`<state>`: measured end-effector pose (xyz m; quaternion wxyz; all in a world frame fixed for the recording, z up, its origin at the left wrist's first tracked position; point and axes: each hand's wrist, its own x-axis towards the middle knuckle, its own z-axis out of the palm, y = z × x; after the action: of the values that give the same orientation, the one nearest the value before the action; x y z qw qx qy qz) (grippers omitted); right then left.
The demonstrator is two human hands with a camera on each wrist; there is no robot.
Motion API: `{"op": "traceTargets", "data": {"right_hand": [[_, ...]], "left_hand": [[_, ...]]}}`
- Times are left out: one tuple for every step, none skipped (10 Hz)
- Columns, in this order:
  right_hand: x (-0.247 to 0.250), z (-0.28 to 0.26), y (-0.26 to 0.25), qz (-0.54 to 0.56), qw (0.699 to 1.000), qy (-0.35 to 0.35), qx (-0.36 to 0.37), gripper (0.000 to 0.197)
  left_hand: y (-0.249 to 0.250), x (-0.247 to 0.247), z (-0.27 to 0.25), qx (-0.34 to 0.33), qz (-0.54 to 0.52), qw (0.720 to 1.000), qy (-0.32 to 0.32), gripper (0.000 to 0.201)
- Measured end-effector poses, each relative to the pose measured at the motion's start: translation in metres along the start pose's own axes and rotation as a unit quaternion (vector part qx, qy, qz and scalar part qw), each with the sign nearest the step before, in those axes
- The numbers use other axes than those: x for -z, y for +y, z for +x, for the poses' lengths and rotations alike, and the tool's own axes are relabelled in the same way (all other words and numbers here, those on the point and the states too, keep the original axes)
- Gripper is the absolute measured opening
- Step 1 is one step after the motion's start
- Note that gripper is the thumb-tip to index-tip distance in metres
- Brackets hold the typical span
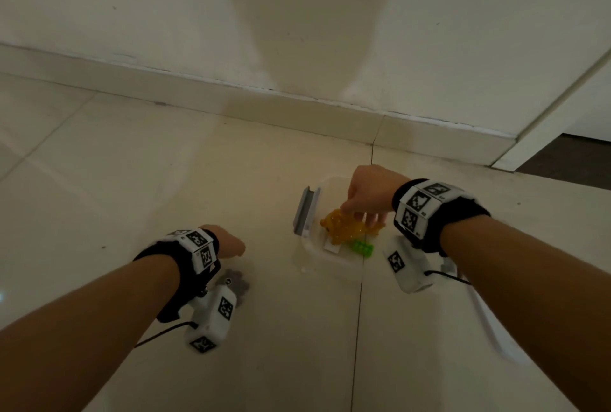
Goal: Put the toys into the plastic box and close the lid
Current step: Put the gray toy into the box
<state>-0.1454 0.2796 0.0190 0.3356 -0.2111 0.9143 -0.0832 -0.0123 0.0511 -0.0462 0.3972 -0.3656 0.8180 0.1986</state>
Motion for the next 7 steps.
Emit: {"op": "traceTargets", "data": {"right_hand": [[0.0,0.0,-0.01,0.0,1.0,0.012,0.017,0.029],[-0.001,0.0,-0.019,-0.005,0.999,0.015,0.036,0.029],[-0.003,0.001,-0.025,-0.009,0.998,0.028,0.057,0.029],[-0.005,-0.001,-0.026,-0.005,0.997,0.039,0.074,0.032],[-0.006,-0.001,-0.026,-0.009,0.996,0.038,0.079,0.033],[-0.007,-0.001,-0.026,-0.005,0.996,0.039,0.084,0.033],[-0.005,-0.002,-0.026,0.023,0.994,0.047,0.095,0.03]], "left_hand": [[0.001,-0.008,-0.007,0.007,-0.002,0.999,-0.034,0.061],[0.0,-0.02,-0.005,-0.016,0.093,0.995,-0.025,0.056],[-0.004,-0.037,0.004,-0.045,0.171,0.984,0.014,0.032],[-0.013,-0.056,0.043,-0.018,0.221,0.975,0.024,0.031],[-0.008,-0.05,0.027,-0.028,0.236,0.971,0.017,0.03],[-0.003,-0.04,0.001,-0.059,0.175,0.982,0.038,0.042],[0.0,-0.016,-0.009,-0.087,-0.03,0.995,-0.03,0.037]]}}
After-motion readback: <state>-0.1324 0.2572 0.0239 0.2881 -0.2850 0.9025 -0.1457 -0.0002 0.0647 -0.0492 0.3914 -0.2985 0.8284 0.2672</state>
